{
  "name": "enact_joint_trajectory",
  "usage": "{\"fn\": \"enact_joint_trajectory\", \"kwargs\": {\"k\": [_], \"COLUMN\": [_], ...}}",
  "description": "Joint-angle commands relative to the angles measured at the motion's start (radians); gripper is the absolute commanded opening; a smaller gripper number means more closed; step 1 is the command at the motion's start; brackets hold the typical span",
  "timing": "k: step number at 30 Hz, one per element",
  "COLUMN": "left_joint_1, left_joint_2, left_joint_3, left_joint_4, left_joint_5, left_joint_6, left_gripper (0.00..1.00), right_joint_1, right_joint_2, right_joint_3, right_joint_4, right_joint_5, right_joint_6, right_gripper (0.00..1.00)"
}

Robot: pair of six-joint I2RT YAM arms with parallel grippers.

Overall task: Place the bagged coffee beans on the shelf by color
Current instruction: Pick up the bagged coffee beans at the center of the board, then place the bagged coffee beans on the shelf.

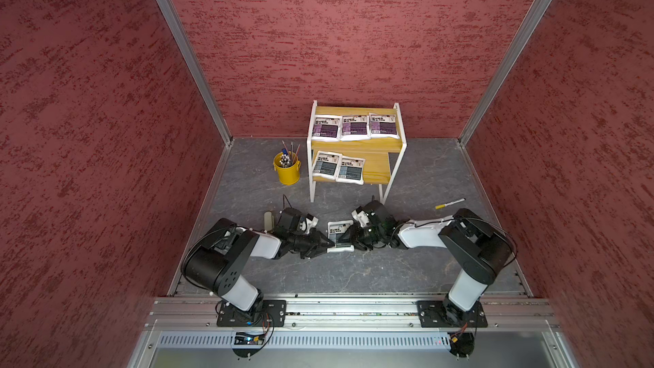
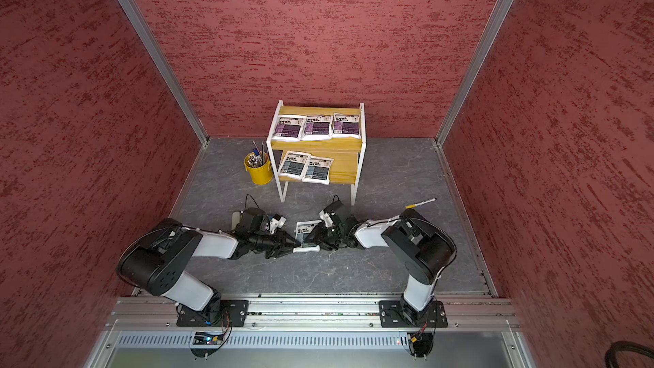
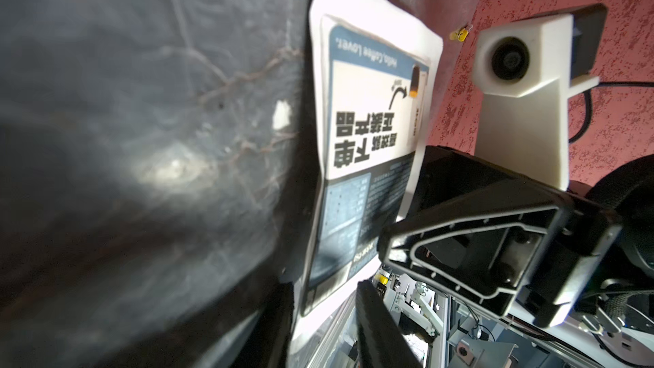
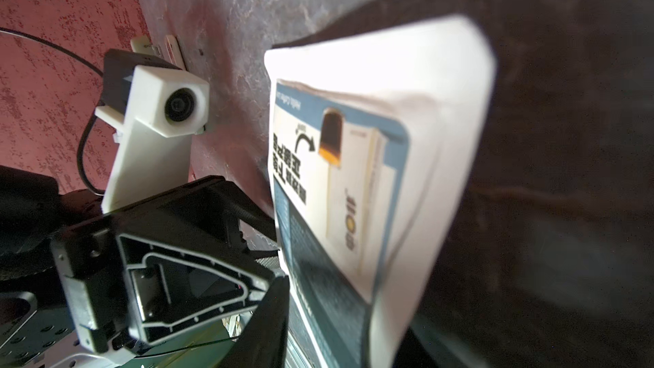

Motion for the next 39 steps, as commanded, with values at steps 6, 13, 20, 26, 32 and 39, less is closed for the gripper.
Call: {"fn": "enact_joint_trajectory", "kwargs": {"k": [6, 13, 20, 26, 32, 39], "left_joint_1": [0.009, 0.014, 0.016, 0.015, 0.012, -0.025], "left_joint_2": [0.026, 0.03, -0.087, -0.377, -0.584, -0.649], "left_joint_3": [-0.041, -0.052, -0.072, -0.007, 0.131, 0.183], "left_joint_4": [0.089, 0.205, 0.187, -0.191, -0.445, -0.356], "left_joint_5": [-0.013, 0.014, 0.042, 0.016, -0.031, -0.131], "left_joint_6": [-0.051, -0.105, -0.144, -0.054, -0.006, -0.104], "left_gripper": [0.14, 0.02, 0.01, 0.01, 0.02, 0.02], "right_joint_1": [-0.001, -0.002, -0.007, -0.017, -0.017, 0.087], "right_joint_2": [-0.003, -0.081, -0.283, -0.542, -0.714, -0.709], "right_joint_3": [-0.057, -0.089, -0.196, -0.229, -0.211, -0.089], "right_joint_4": [-0.03, -0.058, -0.083, -0.195, -0.154, -0.054], "right_joint_5": [0.036, 0.061, 0.124, 0.137, 0.11, 0.192], "right_joint_6": [0.022, 0.024, 0.068, 0.086, 0.229, 0.427], "right_gripper": [0.45, 0.59, 0.62, 0.63, 0.62, 0.61]}}
